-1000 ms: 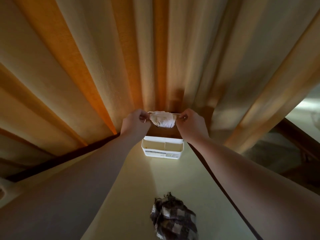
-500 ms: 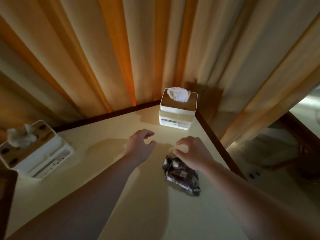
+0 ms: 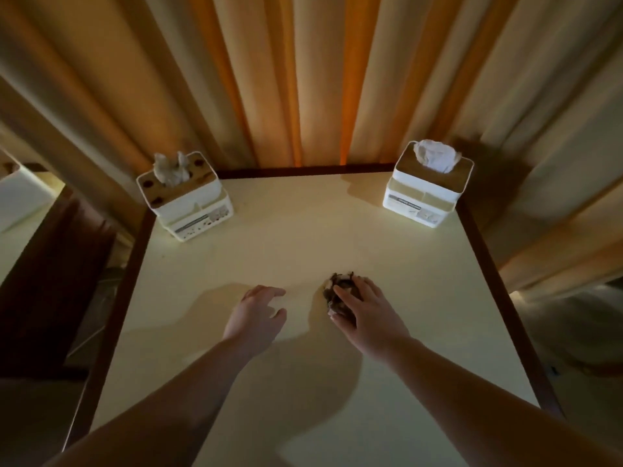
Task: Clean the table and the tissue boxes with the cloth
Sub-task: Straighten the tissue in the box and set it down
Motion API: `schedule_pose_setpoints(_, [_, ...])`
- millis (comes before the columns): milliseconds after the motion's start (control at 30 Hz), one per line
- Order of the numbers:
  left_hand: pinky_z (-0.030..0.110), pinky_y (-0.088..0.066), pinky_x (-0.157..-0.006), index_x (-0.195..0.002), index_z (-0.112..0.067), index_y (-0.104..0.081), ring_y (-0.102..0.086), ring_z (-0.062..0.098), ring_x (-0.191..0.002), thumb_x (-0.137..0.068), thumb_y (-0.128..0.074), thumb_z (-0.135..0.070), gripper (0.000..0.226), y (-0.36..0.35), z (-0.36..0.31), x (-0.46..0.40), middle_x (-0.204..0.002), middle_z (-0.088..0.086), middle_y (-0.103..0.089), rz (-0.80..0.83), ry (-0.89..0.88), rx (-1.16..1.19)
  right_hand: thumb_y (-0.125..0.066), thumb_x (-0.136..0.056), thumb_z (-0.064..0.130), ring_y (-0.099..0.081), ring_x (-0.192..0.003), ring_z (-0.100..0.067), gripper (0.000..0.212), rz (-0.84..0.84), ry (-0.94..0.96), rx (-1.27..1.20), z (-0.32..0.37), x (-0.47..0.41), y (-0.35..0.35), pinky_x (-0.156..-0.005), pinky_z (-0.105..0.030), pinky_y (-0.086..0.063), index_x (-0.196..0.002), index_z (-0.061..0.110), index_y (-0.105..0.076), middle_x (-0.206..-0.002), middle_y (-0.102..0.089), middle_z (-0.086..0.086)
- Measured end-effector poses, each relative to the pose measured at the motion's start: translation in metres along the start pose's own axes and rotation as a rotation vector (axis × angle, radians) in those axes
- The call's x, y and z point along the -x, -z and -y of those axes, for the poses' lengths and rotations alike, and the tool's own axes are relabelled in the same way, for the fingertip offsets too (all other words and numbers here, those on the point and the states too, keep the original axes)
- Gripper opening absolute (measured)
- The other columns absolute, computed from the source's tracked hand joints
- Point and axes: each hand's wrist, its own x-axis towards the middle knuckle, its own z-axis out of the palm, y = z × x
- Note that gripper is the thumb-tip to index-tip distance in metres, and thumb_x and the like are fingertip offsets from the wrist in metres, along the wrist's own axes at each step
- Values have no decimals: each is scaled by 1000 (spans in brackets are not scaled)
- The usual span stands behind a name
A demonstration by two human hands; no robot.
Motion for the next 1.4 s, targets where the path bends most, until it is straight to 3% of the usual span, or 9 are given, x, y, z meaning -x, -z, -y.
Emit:
schedule_pose_setpoints(167, [21,-37,-86,-129,-26,-67,-56,7,-105,-91,-70,-25,38,13,20,34,-129,-8,-62,-68,67,9,-33,-103,69,-2,-159,-25,63,92,187,28,51,4,-29,-128,-46,-23,-159,40,-36,-171,-20,-5])
schedule_pose_setpoints(333, [25,-40,-88,-129,-22,-69,-61,20,-115,-89,-72,-23,40,25,34,46,-127,-3,-65,-139,102,42,-35,-103,64,-3,-159,-26,61,176,254,33,73,3,-35,-129,-43,-17,-159,39,-36,-171,-21,-7])
schedule_pose_setpoints(433, [29,-44,-93,-132,-23,-66,-59,21,-119,-89,-72,-25,43,39,45,39,-129,-3,-65,-154,88,48,-31,-99,69,-12,-158,-31,65,131,230,54,84,-10,-25,-128,-45,-20,-158,41,-36,-167,-31,-4])
schedule_pose_setpoints(667, [34,-43,-104,-146,-22,-53,-51,21,-129,-86,-77,-34,66,93,70,-5,-139,-1,-59,-242,77,91,-46,-102,63,-21,-157,-26,73,43,201,83,147,-86,12,-125,-42,-24,-163,27,-28,-168,-32,-5])
schedule_pose_setpoints(900, [53,-47,-110,-155,-30,-31,-41,25,-142,-81,-80,-51,91,143,92,-58,-155,3,-42,-336,130,116,-62,-97,56,-35,-148,-25,80,-45,164,19,202,-173,29,-119,-44,-38,-163,28,-25,-161,-41,-2])
schedule_pose_setpoints(1067, [47,-39,-114,-159,-28,-18,-35,25,-141,-73,-86,-49,111,165,108,-100,-150,5,-41,-436,107,117,-73,-90,54,-39,-142,-29,103,-50,112,26,227,-232,33,-112,-47,-43,-166,30,-6,-158,-40,-5])
schedule_pose_setpoints(1200, [43,-38,-114,-161,-25,-14,-33,21,-140,-69,-90,-44,121,171,118,-127,-155,0,-36,-459,85,132,-83,-81,55,-41,-143,-29,121,-39,50,-22,237,-269,32,-111,-49,-45,-166,29,-2,-158,-39,-5])
schedule_pose_setpoints(1300, [41,-47,-107,-157,-29,-23,-41,12,-129,-66,-92,-46,116,172,126,-142,-146,-3,-45,-445,119,204,-90,-74,52,-41,-146,-27,126,-19,6,-126,239,-291,31,-114,-45,-42,-167,27,-8,-163,-39,-1])
schedule_pose_setpoints(1400, [32,-48,-98,-152,-32,-32,-43,8,-123,-67,-93,-43,105,172,129,-147,-138,-5,-50,-443,119,292,-97,-64,48,-55,-134,-24,119,-38,15,-205,238,-303,26,-106,-40,-49,-160,33,-29,-148,-57,3])
